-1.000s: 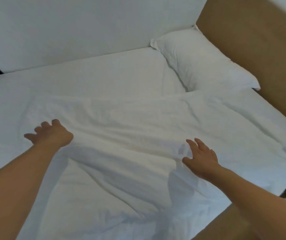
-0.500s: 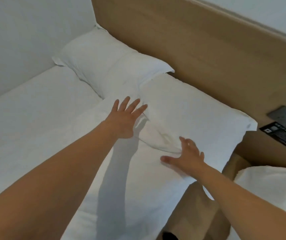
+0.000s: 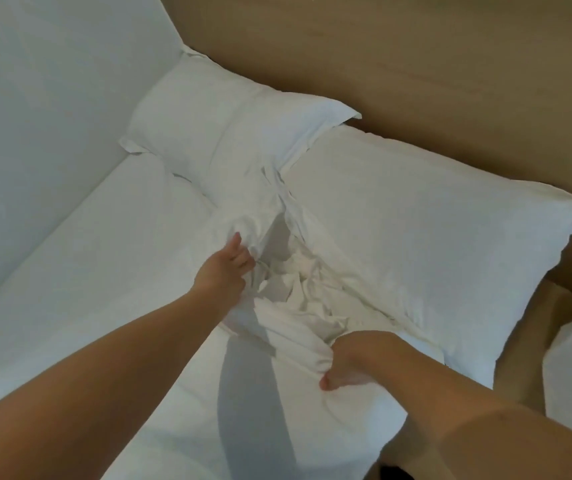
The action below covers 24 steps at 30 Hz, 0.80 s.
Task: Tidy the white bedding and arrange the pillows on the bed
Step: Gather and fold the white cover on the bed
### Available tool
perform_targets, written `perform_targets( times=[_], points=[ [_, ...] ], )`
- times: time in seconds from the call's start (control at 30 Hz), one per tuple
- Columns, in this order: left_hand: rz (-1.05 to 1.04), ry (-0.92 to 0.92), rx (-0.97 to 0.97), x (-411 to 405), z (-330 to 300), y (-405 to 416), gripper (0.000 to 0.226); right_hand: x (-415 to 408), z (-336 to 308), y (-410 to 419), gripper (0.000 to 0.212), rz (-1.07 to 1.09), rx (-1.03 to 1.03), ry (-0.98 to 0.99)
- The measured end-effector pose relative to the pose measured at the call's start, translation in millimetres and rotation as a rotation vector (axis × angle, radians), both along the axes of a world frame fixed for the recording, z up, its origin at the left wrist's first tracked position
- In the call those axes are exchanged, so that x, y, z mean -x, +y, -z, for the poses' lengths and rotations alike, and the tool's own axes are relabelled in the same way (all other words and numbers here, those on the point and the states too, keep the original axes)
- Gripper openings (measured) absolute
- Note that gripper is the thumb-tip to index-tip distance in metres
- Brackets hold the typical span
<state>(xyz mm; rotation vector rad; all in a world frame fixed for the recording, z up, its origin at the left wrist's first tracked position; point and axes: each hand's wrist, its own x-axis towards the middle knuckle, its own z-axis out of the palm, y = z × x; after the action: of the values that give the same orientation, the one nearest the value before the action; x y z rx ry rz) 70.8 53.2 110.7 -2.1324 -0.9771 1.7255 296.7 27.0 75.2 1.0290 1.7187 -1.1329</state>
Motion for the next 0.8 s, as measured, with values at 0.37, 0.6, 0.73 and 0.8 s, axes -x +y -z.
perform_targets(
  times=[0.37,0.6,0.73,0.8],
  points=[
    [-0.837,0.085,0.001,19,4,-37,0.032,100,80,82,0.076,0.462,-0.21,0.355],
    [-0.327,-0.179,0.22,69,-29,-75,0.052,129,114,74,0.086,0.452,-0.411,0.159],
    [-1.016,-0.697,-0.243,100,-33,-37,0.032,144,108,84,0.05,0.128,-0.48,0.093],
    [-1.188,-0.869,-0.767,114,-28,-23,0.024,147,95,91,0.049,0.169,-0.408,0.121]
  ],
)
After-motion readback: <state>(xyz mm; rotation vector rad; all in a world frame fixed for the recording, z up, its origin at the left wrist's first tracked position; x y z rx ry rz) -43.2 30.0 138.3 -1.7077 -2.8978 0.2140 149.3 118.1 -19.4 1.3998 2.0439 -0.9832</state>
